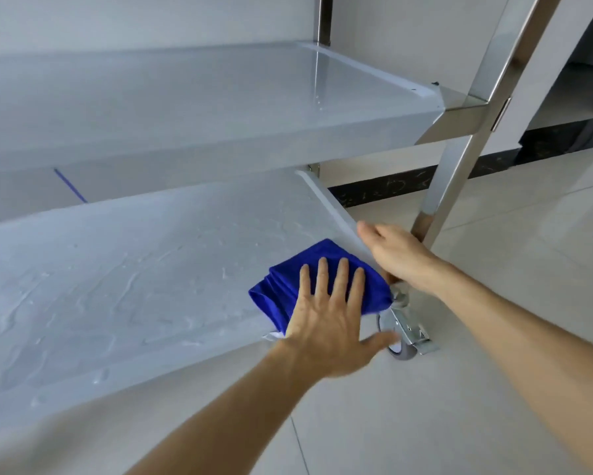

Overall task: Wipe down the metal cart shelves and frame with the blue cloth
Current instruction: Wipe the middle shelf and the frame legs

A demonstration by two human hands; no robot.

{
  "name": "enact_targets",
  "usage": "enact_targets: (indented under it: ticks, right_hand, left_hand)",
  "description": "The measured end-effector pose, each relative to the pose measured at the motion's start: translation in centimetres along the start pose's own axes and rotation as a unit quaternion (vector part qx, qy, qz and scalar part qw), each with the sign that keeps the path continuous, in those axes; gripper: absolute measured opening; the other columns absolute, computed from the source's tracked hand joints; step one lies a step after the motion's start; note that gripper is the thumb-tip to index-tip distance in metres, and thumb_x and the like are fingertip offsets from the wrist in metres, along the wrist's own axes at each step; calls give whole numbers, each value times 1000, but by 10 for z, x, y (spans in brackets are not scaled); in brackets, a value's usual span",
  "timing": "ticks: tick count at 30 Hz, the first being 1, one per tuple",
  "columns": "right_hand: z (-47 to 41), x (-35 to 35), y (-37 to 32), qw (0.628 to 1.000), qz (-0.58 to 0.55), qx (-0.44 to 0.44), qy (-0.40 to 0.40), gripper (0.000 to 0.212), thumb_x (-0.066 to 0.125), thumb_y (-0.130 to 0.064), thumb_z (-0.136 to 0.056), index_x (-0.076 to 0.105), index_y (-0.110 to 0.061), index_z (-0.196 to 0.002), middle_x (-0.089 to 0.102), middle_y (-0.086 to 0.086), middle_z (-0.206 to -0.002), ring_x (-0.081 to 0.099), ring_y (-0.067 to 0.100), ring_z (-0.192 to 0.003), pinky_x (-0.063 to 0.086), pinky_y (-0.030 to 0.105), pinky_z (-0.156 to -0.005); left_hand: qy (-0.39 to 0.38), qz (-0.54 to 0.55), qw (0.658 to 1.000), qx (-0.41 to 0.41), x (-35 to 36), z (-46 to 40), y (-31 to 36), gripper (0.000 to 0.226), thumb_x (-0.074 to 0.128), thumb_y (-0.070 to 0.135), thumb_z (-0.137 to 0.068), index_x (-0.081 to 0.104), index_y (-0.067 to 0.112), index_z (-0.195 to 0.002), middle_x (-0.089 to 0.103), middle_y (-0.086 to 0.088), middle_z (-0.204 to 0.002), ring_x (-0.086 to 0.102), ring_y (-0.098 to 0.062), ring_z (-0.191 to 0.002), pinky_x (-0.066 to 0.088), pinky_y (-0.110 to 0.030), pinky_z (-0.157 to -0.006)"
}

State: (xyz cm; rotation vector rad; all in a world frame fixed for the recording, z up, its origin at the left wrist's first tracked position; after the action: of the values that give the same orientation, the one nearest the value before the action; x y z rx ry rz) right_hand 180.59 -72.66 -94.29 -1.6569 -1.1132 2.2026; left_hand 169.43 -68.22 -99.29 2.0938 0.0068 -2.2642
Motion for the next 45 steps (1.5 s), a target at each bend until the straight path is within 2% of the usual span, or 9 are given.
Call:
enact_targets:
  ticks: [2, 7, 15, 26, 30, 34, 37, 41, 45]
  right_hand:
    - [-6, -3, -8, 999, 28, 13, -11, 50, 27, -49, -105, 61, -15, -91, 60, 4, -82, 58, 23, -80, 43, 34, -66]
    - [-20, 11, -5, 985, -66, 118, -106, 77, 19, -67, -99, 34, -13, -152, 33, 16, -158, 32, 36, -144, 31, 49, -113]
    - [-34, 5, 10, 990, 23, 129, -48, 81, 12, -69, -97, 56, -13, -136, 59, 12, -129, 57, 34, -118, 43, 51, -106]
    - [-29, 14, 6, 987, -17, 130, -97, 83, 15, -70, -97, 32, -11, -154, 27, 14, -161, 29, 36, -145, 28, 48, -118]
    - [-27, 17, 0, 981, -71, 142, -109, 80, 14, -67, -100, 38, -8, -148, 40, 17, -153, 50, 36, -123, 36, 43, -101]
    - [-32, 15, 9, 984, -50, 153, -79, 83, 17, -69, -98, 37, -9, -150, 37, 19, -155, 37, 39, -140, 33, 49, -110]
    - [-34, 14, 14, 986, -44, 149, -67, 81, 19, -70, -98, 39, -11, -150, 38, 16, -155, 39, 37, -140, 35, 50, -111]
    - [-30, 13, 14, 990, 7, 127, -64, 78, 20, -70, -97, 49, -13, -142, 48, 16, -146, 51, 36, -128, 42, 45, -106]
    - [-23, 12, 5, 991, 111, 57, -47, 52, 35, -54, -101, 66, -13, -98, 69, 11, -83, 71, 30, -69, 49, 30, -62]
  left_hand:
    - [44, 54, 997, 20, -5, -9, 9, 80, 7, 71, -95, 13, 21, -158, 11, -7, -166, 5, -39, -151, 4, -56, -122]
    - [80, -33, 993, 84, -6, -15, 0, 69, 39, 54, -100, 2, 36, -156, 10, -3, -166, 13, -32, -150, 11, -48, -121]
    - [89, -108, 985, 99, 4, -32, 23, 105, 62, 24, -93, -25, 31, -152, -10, -9, -166, 3, -38, -151, 4, -58, -120]
    - [181, -131, 972, 78, 1, 78, -81, 64, 45, 40, -100, 26, 18, -157, 39, -10, -157, 43, -37, -139, 39, -55, -110]
    - [141, -67, 988, 20, -4, 34, -39, 65, 39, 44, -101, 23, 14, -157, 33, -11, -160, 33, -42, -144, 28, -59, -115]
    - [87, -72, 993, 30, 6, -25, 7, 74, 39, 42, -105, -9, 20, -157, 4, -8, -167, 5, -39, -152, 2, -57, -120]
    - [89, -101, 989, 64, 7, -16, -3, 76, 41, 42, -105, -12, 23, -157, 2, -6, -167, 7, -36, -152, 7, -56, -122]
    - [163, -126, 975, 84, -4, 57, -65, 67, 55, 43, -100, 26, 23, -157, 35, -4, -159, 39, -32, -143, 35, -52, -114]
    - [218, -140, 961, 94, -3, 151, -151, 59, 51, 41, -102, 34, 21, -154, 37, -2, -158, 41, -28, -142, 38, -52, -112]
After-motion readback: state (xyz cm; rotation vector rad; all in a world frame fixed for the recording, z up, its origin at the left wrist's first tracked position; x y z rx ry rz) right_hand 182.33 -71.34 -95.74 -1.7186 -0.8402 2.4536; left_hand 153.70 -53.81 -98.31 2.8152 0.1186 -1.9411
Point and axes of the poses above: each hand's wrist, its own z-axis away from the middle knuckle, its own x-axis out of the palm, y = z × x, the point moved 10 cm from there along -z, towards the middle knuckle
